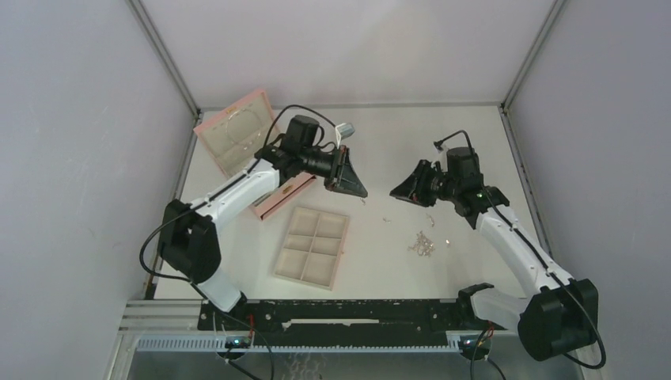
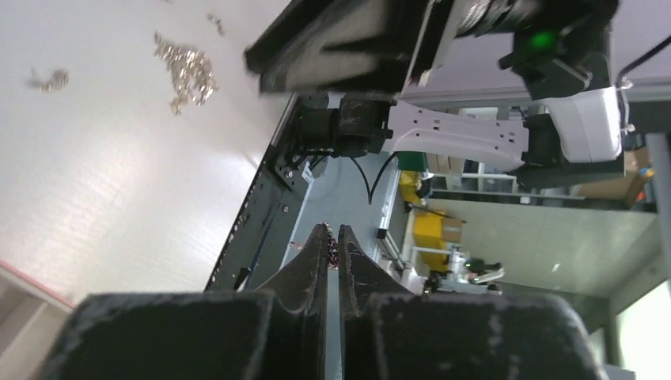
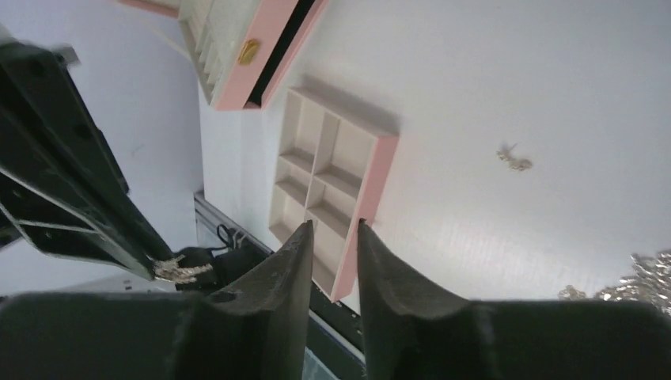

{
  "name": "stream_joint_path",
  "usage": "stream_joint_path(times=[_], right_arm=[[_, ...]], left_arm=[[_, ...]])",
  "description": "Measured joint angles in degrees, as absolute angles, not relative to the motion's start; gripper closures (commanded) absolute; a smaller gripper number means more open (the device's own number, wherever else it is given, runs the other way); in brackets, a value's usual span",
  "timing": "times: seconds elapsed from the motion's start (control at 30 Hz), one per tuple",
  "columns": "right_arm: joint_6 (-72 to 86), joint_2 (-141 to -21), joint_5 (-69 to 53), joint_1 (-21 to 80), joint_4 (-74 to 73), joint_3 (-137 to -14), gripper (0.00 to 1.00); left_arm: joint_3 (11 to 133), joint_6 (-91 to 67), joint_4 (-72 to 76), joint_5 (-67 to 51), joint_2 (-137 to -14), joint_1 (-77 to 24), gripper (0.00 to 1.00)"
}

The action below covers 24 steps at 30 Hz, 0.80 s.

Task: Organize the mixed jewelry
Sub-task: Pick up the jewelry from the center of the board.

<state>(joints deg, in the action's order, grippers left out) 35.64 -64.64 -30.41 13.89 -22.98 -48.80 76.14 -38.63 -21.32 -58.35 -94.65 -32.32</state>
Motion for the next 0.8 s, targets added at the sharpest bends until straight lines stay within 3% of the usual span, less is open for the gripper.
stream_joint_path(times=[0.07,0.27,0.37,0.43,0.6,0.7,0.8], right_arm=[[40.34,-63.66,-29.63,16.25,-22.94,-48.8,0.5],[49.82,-58.04,-27.7,19.81,-21.37,-48.8,0.5],[53.93,-56.05,-27.07,19.88,-20.51,-48.8,0.46],[56.1,-55.4,-27.05,19.88,-20.08,-48.8,0.44],[60.14,-54.08,-27.35,19.57,-18.46,-48.8,0.5],[62.78,-53.76,-27.53,19.18,-16.97,-48.8,0.44],[65.06,-53.82,-27.49,19.11,-16.01,-48.8,0.48]], left_arm=[[77.62,-36.75,-20.58,-59.16,-93.93,-32.25,1.0],[81.25,-32.97,-17.76,-59.13,-93.91,-32.16,0.98],[81.56,-31.62,-16.19,-58.28,-93.91,-32.16,0.88],[81.56,-30.81,-15.51,-56.62,-93.91,-32.16,0.86],[81.1,-27.81,-12.6,-49.32,-93.58,-32.42,0.9],[78.91,-23.94,-9.76,-45.65,-91.68,-32.82,0.96],[76.82,-20.47,-6.96,-43.92,-89.56,-33.28,1.0]])
